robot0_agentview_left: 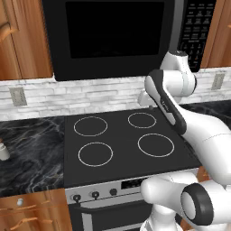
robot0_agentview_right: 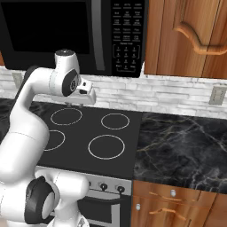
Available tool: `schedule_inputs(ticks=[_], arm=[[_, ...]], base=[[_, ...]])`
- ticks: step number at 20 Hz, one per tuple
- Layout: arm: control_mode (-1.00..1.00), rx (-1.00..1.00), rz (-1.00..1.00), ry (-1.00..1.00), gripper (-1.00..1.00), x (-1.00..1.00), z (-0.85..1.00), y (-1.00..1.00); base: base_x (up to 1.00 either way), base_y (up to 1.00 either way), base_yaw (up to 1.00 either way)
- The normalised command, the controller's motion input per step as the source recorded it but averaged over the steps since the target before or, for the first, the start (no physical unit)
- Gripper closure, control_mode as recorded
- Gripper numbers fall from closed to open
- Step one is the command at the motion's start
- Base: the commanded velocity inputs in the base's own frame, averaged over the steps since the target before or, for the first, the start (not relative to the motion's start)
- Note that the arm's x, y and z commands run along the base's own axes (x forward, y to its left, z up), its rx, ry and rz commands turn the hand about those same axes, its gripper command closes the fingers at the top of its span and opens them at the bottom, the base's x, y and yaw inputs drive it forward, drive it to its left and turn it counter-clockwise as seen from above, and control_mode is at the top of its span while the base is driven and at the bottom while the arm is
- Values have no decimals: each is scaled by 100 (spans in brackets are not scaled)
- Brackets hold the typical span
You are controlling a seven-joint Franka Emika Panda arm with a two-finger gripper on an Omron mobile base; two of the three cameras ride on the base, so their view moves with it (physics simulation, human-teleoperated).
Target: Retrieve the reheated potato from the microwave, then place the potato, cheese, and condiment on the cutting board.
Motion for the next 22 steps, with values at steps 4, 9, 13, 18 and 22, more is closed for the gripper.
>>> schedule_inputs(ticks=[4,9,13,18,22], arm=[[-100,0,0,-3,-100,-8,0,0],[-100,0,0,-13,-100,-15,0,0],[-100,0,0,-7,-100,-10,0,0],[-100,1,0,-5,-100,-9,9,-5],[-100,0,0,-5,-100,-10,26,-12]], base=[[0,0,0],[0,0,0],[0,0,0],[0,0,0],[0,0,0]])
